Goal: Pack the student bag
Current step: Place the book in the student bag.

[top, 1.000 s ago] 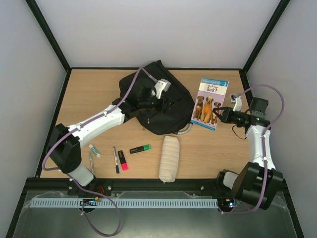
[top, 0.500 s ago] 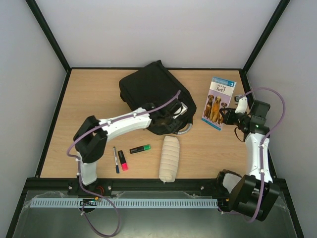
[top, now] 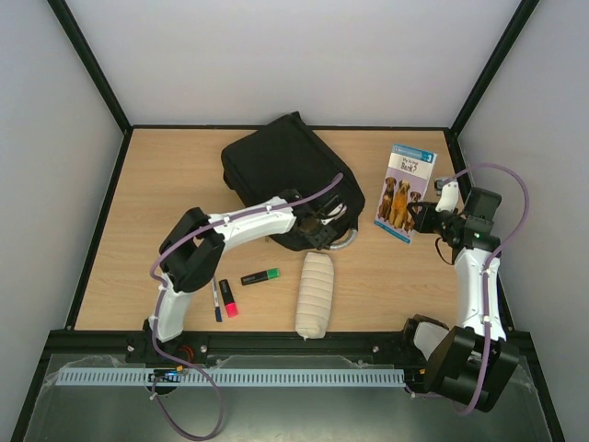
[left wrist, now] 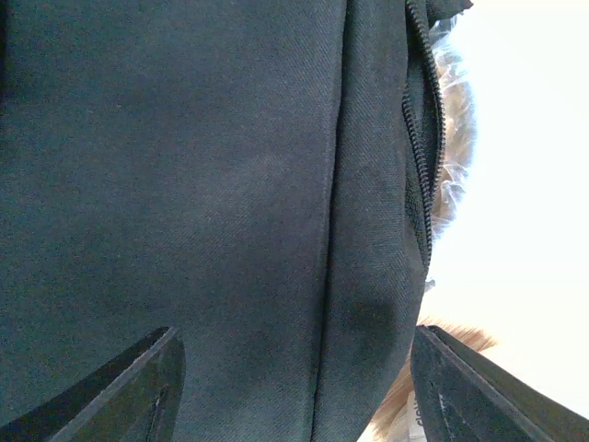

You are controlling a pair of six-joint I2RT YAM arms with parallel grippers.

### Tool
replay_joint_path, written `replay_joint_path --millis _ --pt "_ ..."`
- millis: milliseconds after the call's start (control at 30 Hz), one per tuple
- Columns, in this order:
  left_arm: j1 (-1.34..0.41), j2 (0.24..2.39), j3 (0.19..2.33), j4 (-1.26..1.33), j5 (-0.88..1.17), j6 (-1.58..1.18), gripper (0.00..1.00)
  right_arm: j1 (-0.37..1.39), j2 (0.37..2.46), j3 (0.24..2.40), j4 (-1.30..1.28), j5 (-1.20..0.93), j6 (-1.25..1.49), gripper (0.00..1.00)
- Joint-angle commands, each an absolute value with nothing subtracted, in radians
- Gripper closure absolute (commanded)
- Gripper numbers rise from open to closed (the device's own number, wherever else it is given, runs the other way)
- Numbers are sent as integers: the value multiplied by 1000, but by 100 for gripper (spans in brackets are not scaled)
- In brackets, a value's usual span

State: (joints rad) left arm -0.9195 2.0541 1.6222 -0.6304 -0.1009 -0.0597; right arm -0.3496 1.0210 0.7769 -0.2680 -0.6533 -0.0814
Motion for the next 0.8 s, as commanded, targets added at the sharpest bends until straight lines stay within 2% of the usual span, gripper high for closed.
replay_joint_path --millis 0,200,367,567,767 --pt "-919 2088 1651 -649 -87 -70 31 -356 1008 782 -275 -693 -106 99" --pt "-928 2129 1679 -637 -175 -78 32 -358 1014 781 -286 -716 -111 99" --pt "-933 2164 1700 -647 -245 -84 38 -363 1017 782 -288 -716 -115 99" --pt "-933 2187 1705 -637 -310 -96 50 -366 1015 782 -293 -725 -115 99" --pt "-933 2205 1708 -644 -322 -100 72 -369 1012 784 -298 -732 -117 99"
